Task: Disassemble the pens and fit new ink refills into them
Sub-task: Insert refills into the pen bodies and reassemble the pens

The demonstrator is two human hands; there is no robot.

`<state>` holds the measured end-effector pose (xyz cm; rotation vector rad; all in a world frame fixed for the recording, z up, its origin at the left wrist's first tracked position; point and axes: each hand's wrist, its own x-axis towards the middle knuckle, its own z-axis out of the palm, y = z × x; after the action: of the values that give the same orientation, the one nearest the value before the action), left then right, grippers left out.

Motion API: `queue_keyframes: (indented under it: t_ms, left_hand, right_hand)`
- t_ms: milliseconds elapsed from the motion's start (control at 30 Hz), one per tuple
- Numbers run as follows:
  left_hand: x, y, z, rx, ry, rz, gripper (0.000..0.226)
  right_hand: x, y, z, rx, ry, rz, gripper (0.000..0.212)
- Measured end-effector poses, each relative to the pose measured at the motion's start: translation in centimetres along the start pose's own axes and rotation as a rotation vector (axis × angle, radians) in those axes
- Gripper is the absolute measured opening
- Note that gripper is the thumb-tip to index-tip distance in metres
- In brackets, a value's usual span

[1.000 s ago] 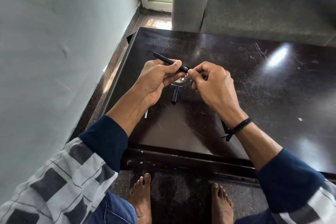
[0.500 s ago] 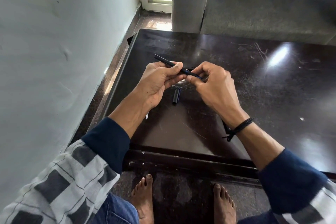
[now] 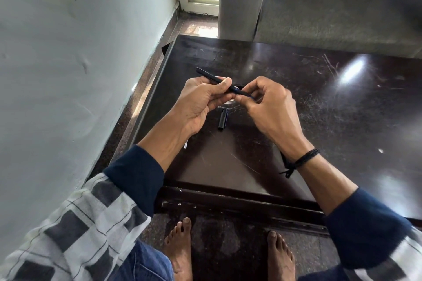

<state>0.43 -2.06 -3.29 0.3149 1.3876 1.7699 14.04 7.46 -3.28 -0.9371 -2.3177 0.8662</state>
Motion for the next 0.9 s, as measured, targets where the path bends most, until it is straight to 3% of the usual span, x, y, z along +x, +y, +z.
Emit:
queue_keyframes:
  t_ms: [233, 600, 900]
  left_hand:
    - [-0.01, -0.10, 0.04, 0.007, -0.017, -0.008, 0.010]
    - [-0.10, -0.21, 0.27, 0.038, -0.017, -0.007, 0.010]
    - [-0.24, -0.03, 0.26, 0.035, -0.014, 0.001, 0.006]
  right_hand:
    - [0.14, -0.16, -0.01, -0.025, -0.044, 0.040, 0.025]
    - [-0.05, 0.00, 0.12, -0.007, -0.028, 0.011, 0.016]
    - [-0.03, -0.34, -0.09, -0.026, -0.061, 0.030, 0.023]
